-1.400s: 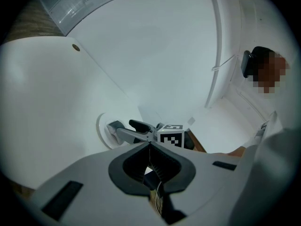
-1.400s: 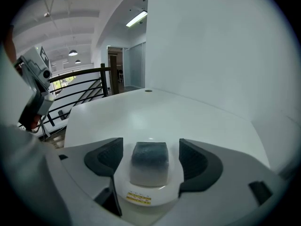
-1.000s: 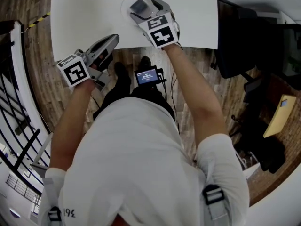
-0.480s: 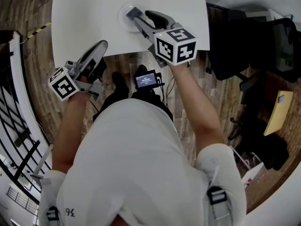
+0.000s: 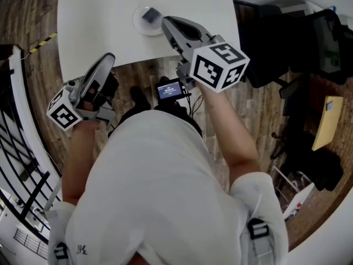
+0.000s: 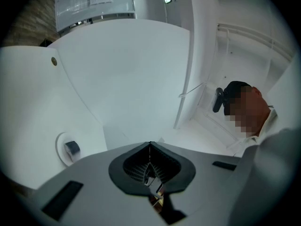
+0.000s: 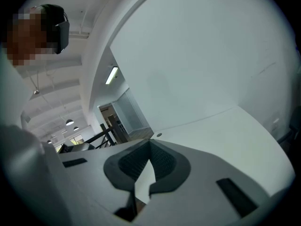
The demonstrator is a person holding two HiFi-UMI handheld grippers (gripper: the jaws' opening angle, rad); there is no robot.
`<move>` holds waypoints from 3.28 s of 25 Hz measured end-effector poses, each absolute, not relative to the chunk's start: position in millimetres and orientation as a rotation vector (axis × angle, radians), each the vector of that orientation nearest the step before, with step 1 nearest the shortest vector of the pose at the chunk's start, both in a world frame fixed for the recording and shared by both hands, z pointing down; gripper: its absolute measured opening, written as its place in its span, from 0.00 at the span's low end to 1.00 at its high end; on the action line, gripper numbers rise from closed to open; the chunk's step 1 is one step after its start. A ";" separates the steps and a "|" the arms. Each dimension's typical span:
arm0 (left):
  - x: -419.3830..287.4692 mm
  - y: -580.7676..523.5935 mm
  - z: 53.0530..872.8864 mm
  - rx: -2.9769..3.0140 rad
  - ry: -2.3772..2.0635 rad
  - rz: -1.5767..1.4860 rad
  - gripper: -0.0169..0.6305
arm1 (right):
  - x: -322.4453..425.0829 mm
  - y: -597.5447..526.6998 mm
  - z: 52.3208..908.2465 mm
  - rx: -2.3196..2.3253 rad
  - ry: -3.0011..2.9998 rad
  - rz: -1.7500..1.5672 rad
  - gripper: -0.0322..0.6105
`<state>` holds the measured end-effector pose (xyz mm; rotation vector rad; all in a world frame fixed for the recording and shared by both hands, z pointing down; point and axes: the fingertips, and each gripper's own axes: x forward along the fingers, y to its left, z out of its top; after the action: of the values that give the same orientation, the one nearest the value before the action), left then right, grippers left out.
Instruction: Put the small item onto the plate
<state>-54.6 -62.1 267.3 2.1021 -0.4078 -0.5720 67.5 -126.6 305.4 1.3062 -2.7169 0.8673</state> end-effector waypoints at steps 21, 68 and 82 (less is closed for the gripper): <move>-47.9 -4.7 228.5 2.110 -0.364 -0.627 0.03 | 110.3 -50.6 226.5 1.334 -2.912 0.833 0.05; -121.8 117.8 219.9 2.324 -0.240 -0.511 0.03 | 25.3 92.9 188.5 1.559 -2.865 0.726 0.05; -83.8 104.2 200.3 2.359 -0.226 -0.569 0.03 | 60.9 84.1 161.8 1.516 -2.887 0.607 0.05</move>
<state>-83.8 104.2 200.3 2.3587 -0.2256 -0.5688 60.9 84.1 161.8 1.5161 -2.8865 0.6075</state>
